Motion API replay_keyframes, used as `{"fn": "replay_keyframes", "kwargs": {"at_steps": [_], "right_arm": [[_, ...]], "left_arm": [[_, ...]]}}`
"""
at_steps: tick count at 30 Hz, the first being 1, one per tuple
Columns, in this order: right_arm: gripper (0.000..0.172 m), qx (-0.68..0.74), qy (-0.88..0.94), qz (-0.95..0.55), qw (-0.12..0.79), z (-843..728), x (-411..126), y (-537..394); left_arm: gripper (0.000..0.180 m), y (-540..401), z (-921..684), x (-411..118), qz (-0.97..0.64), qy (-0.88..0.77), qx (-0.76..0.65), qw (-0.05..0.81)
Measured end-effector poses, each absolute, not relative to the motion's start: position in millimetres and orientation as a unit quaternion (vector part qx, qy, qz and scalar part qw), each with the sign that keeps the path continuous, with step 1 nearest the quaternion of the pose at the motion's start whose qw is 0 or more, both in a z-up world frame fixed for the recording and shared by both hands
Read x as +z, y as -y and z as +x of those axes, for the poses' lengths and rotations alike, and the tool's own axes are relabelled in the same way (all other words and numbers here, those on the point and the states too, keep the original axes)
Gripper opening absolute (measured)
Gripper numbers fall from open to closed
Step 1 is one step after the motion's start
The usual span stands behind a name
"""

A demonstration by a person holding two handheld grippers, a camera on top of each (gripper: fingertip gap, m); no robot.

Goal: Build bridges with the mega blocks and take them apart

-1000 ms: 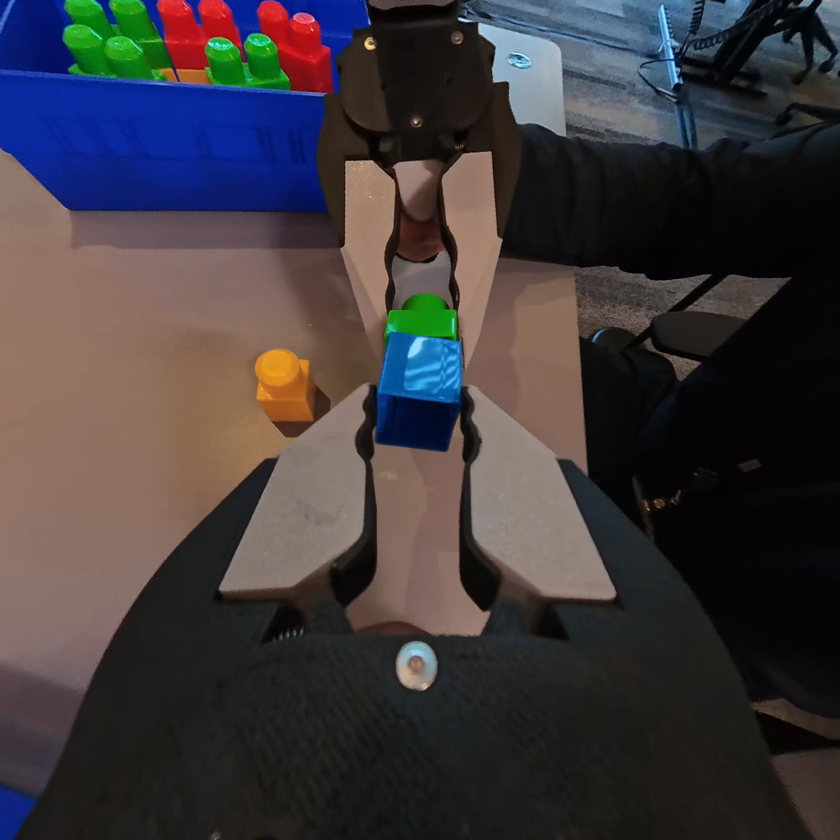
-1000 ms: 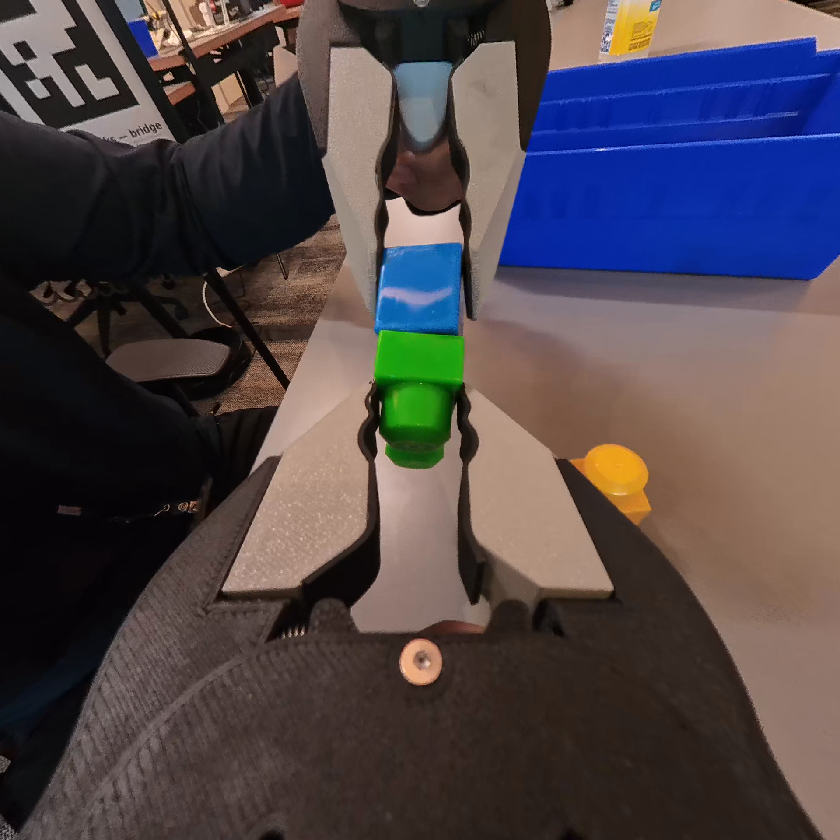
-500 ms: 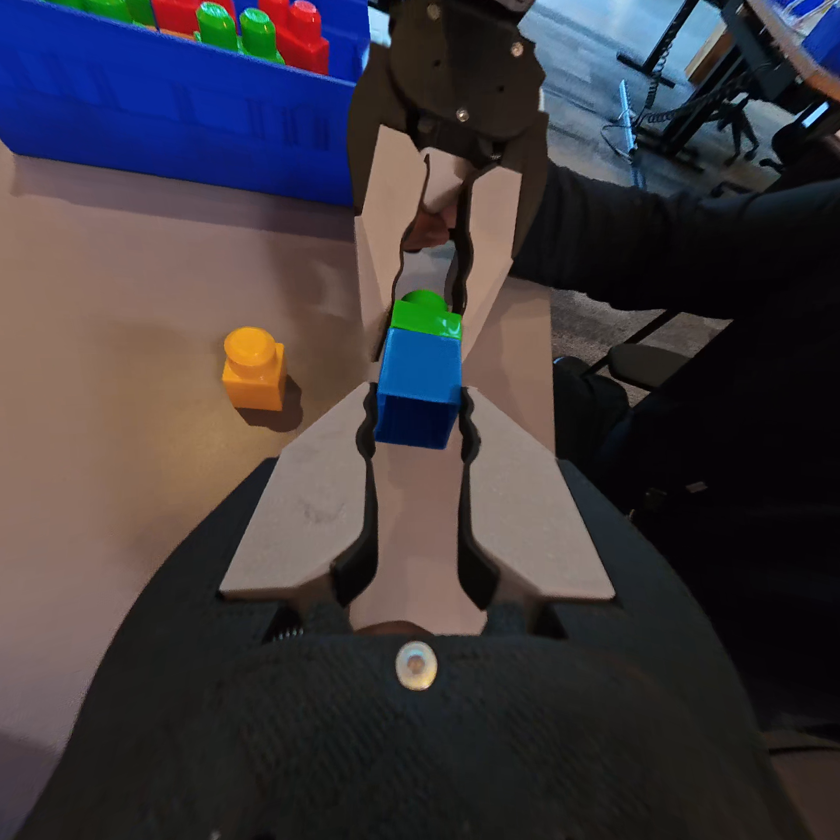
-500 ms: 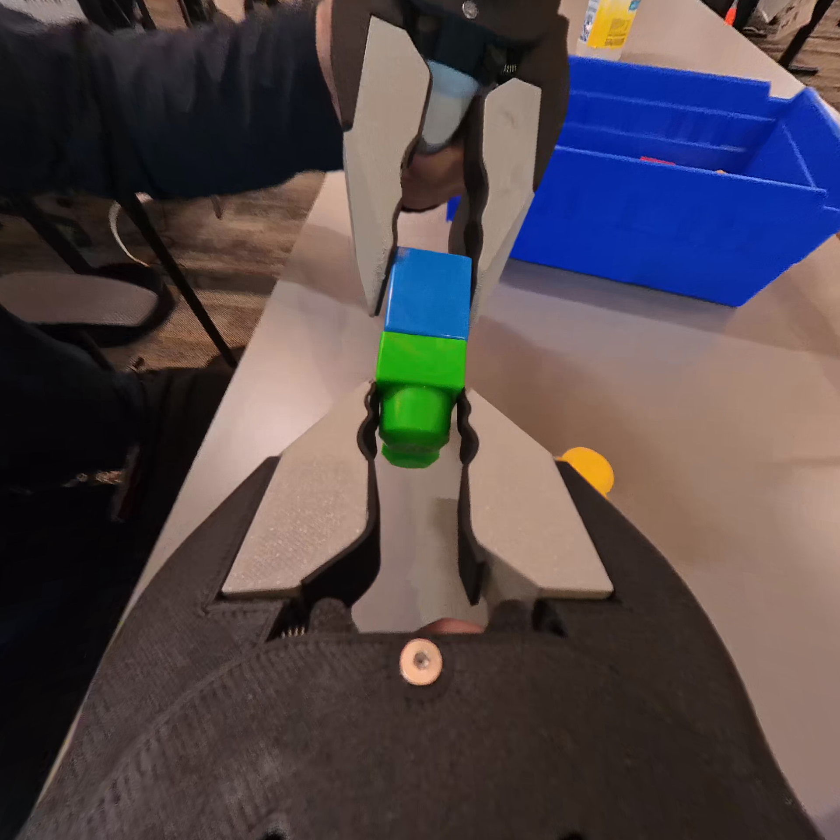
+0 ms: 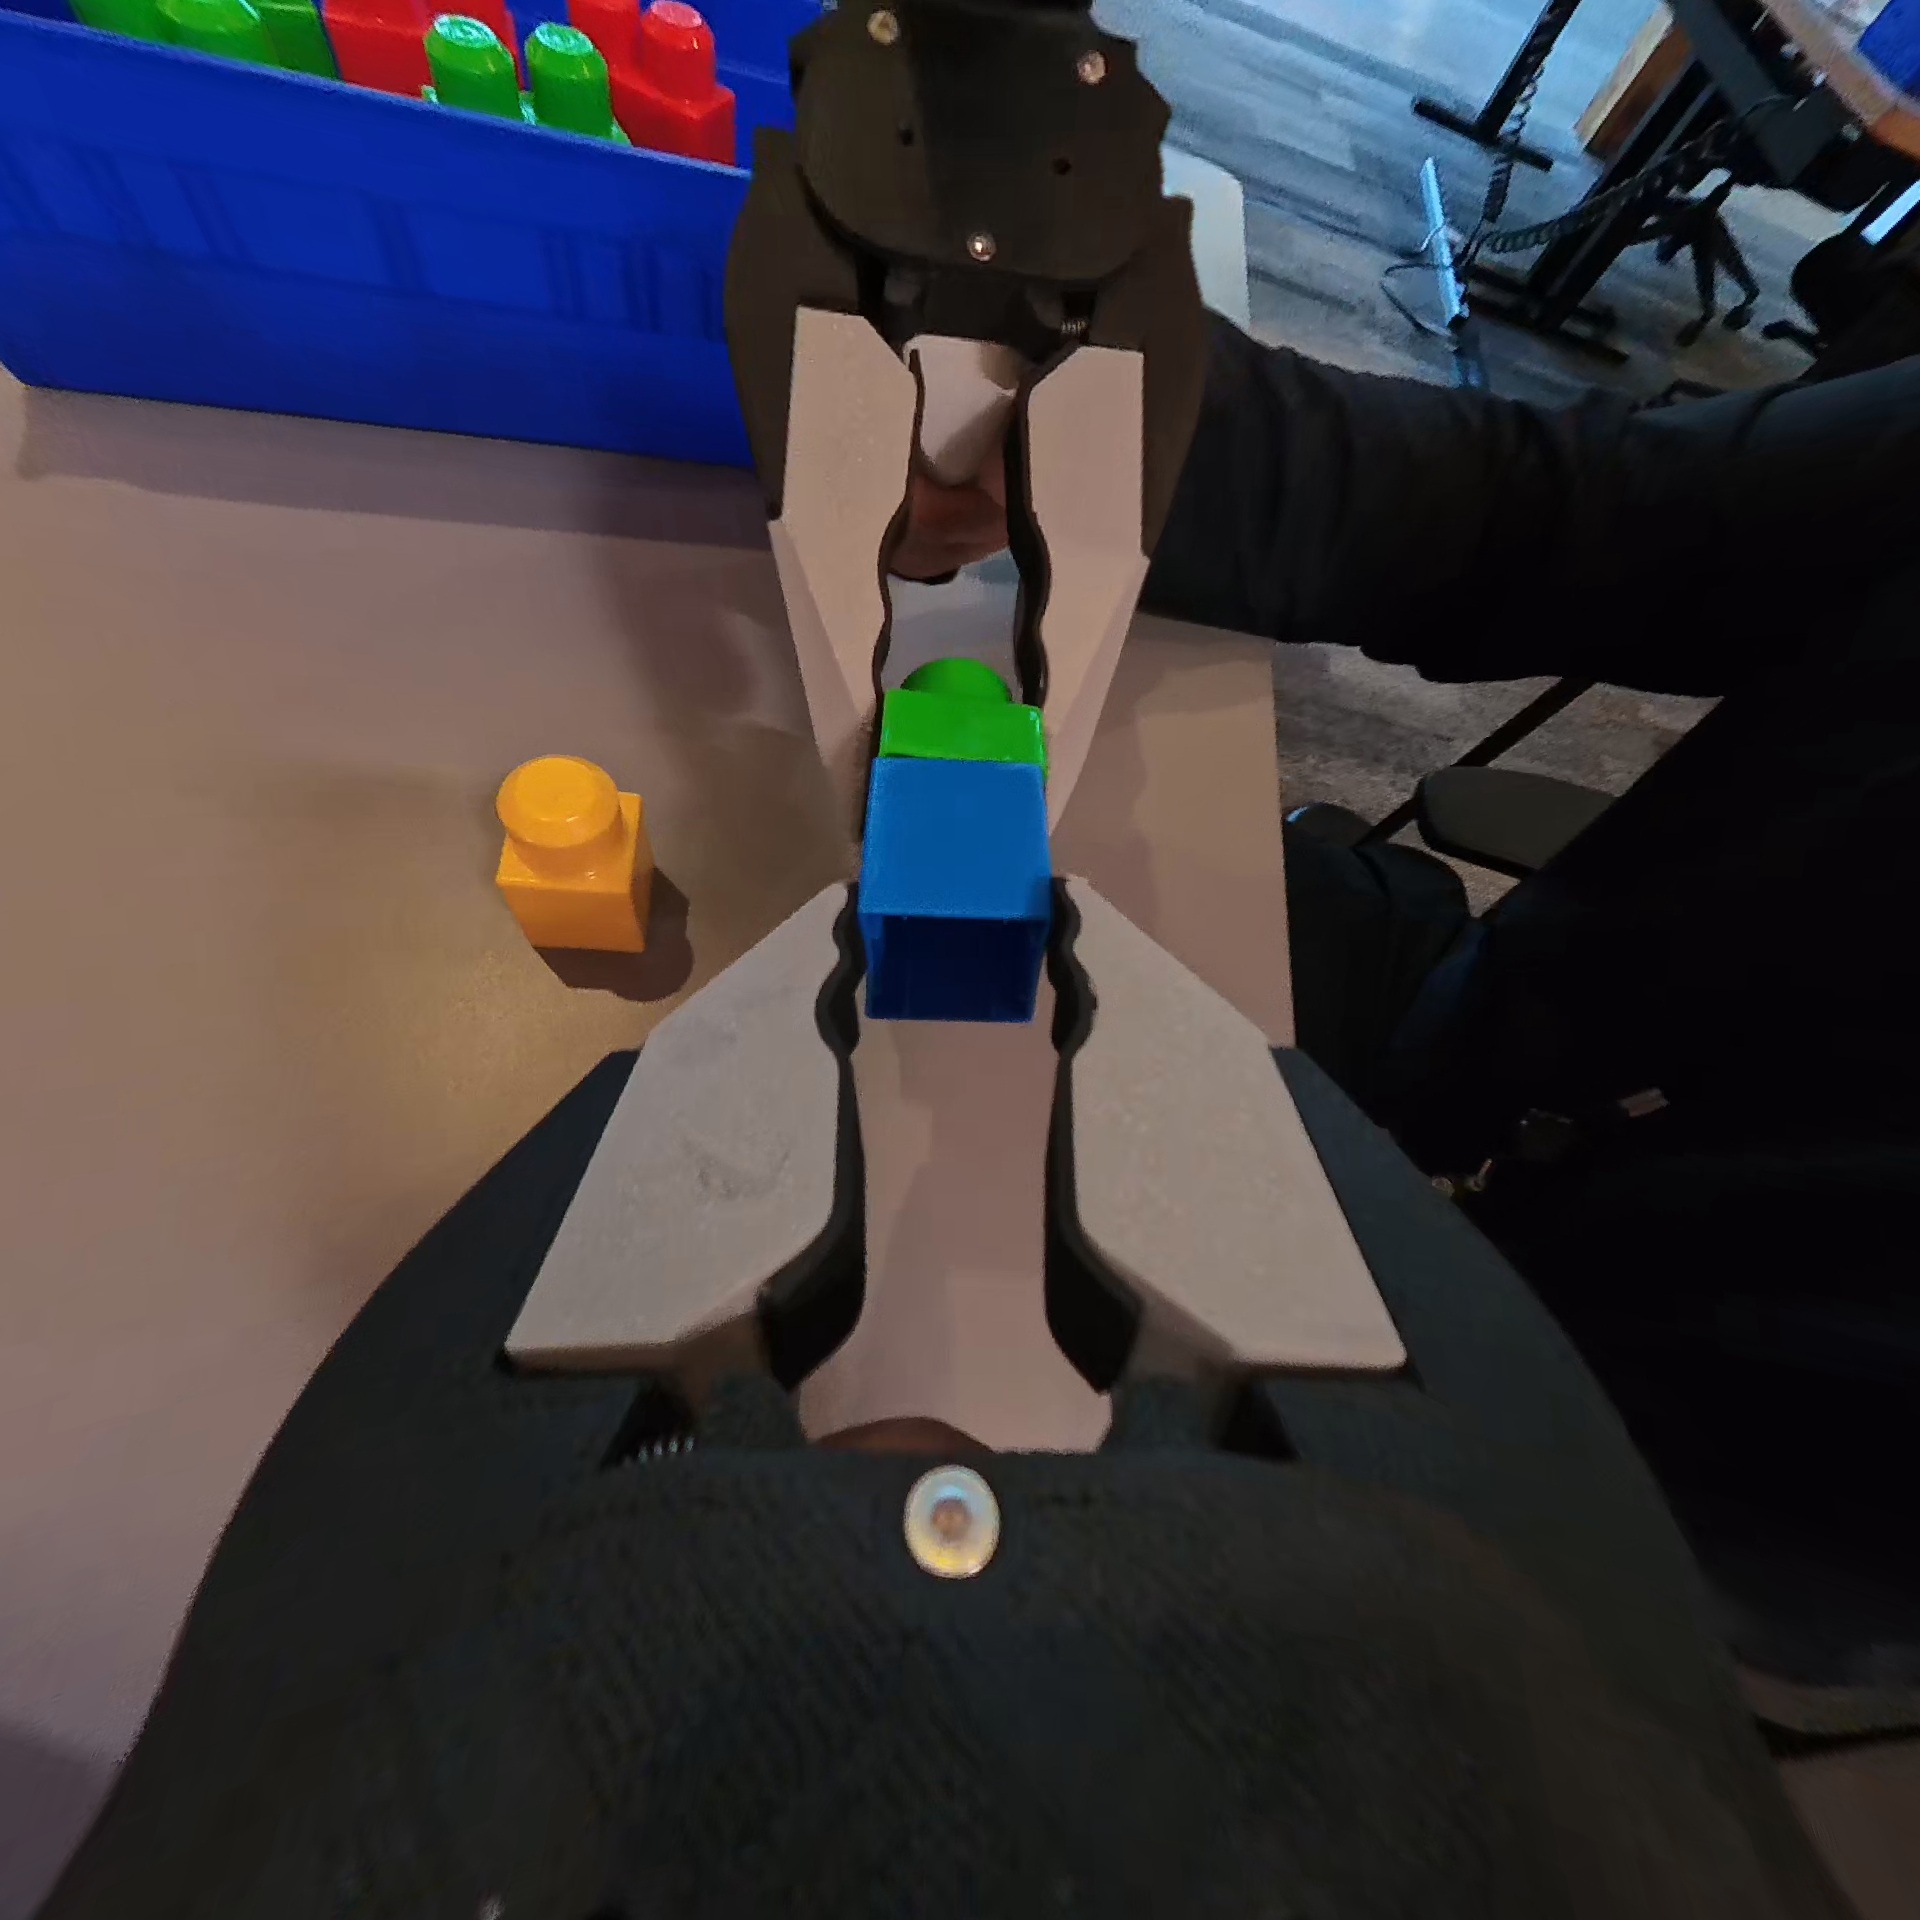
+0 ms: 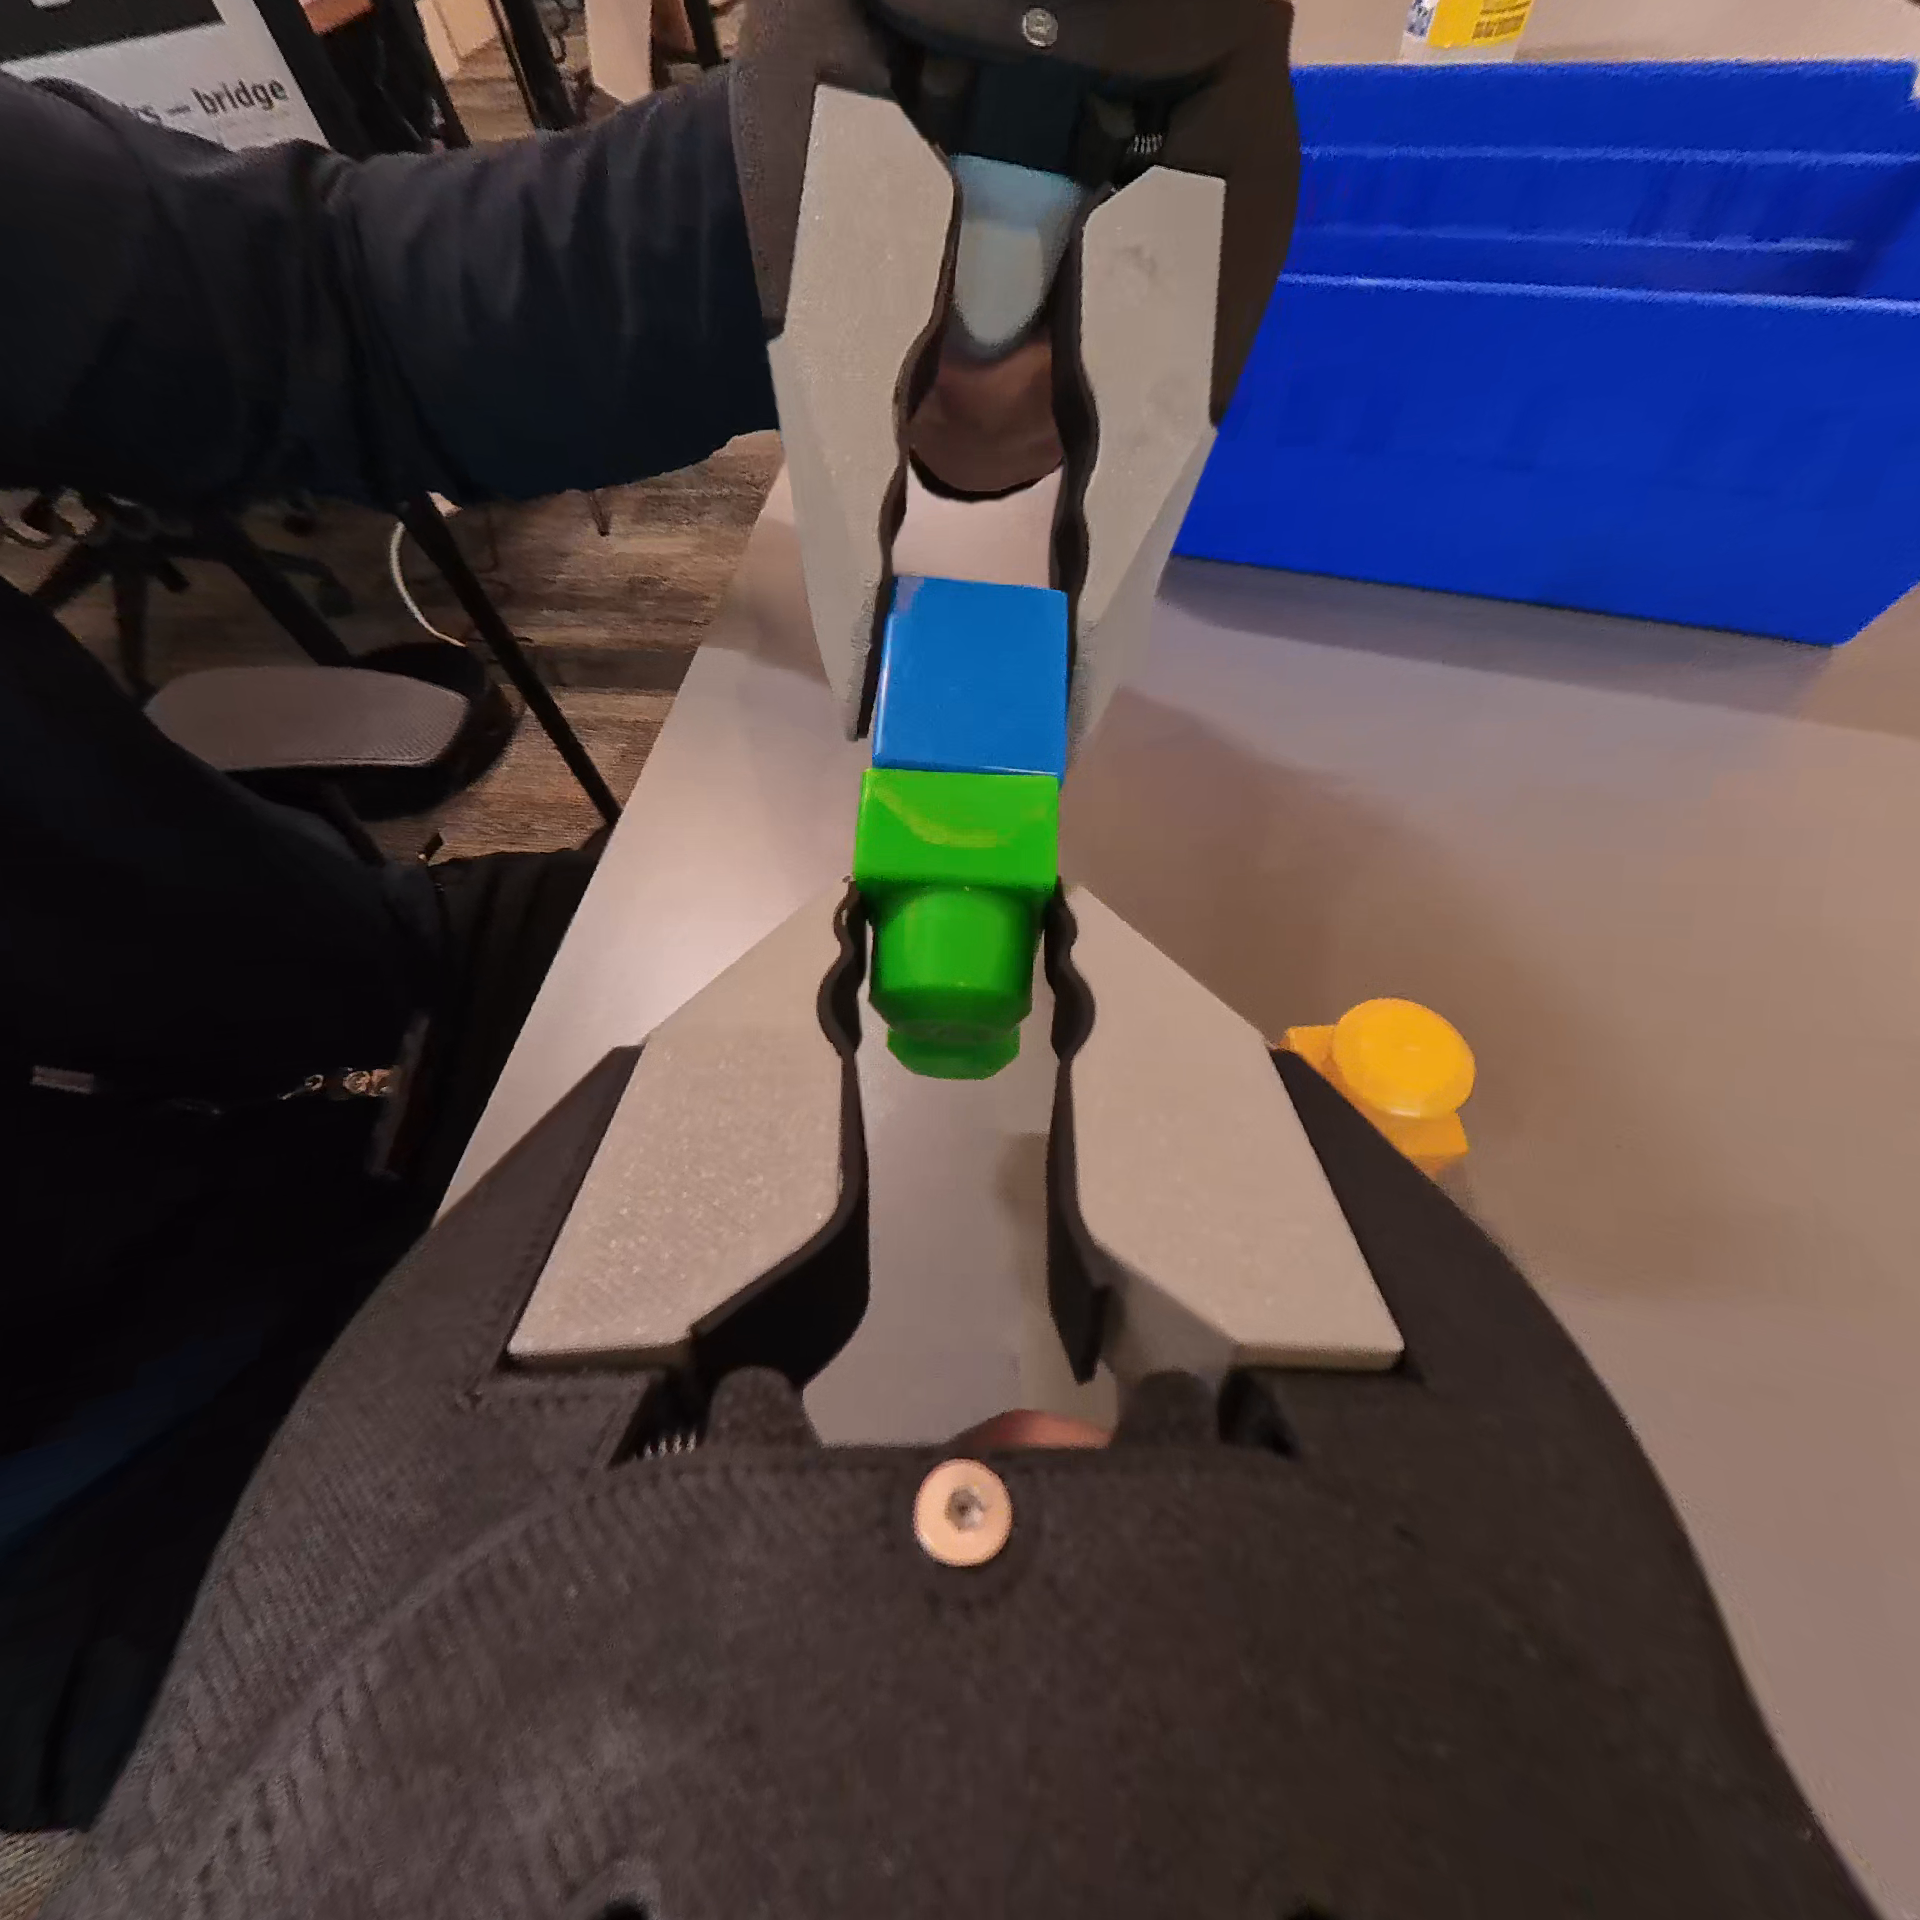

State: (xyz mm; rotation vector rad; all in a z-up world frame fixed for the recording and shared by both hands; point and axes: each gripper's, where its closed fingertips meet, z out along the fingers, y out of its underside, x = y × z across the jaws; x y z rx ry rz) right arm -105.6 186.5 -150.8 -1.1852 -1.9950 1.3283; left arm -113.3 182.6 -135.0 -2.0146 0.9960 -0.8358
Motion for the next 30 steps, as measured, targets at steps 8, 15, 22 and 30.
{"fn": "replay_keyframes", "kwargs": {"at_steps": [8,15,22,30], "right_arm": [[0.033,0.476,0.754,-0.415,0.183,-106.9,-168.2,-163.2],[0.027,0.515,0.713,-0.435,0.193,-113.2,-156.3,-172.6],[0.026,0.553,0.666,-0.446,0.224,-118.4,-138.2,-187.7],[0.044,0.622,0.6,-0.423,0.272,-121.5,-106.0,-195.2]], "left_arm": [[0.033,-179.9,-99.0,-126.8,-0.77,-0.397,-0.337,0.367],[0.033,-192.5,-99.2,-105.9,-0.762,-0.397,-0.332,0.39],[0.033,-201.5,-110.4,-93.6,-0.752,-0.368,-0.334,0.433],[0.033,-203.8,-110.5,-60.5,-0.715,-0.333,-0.376,0.487]]}}
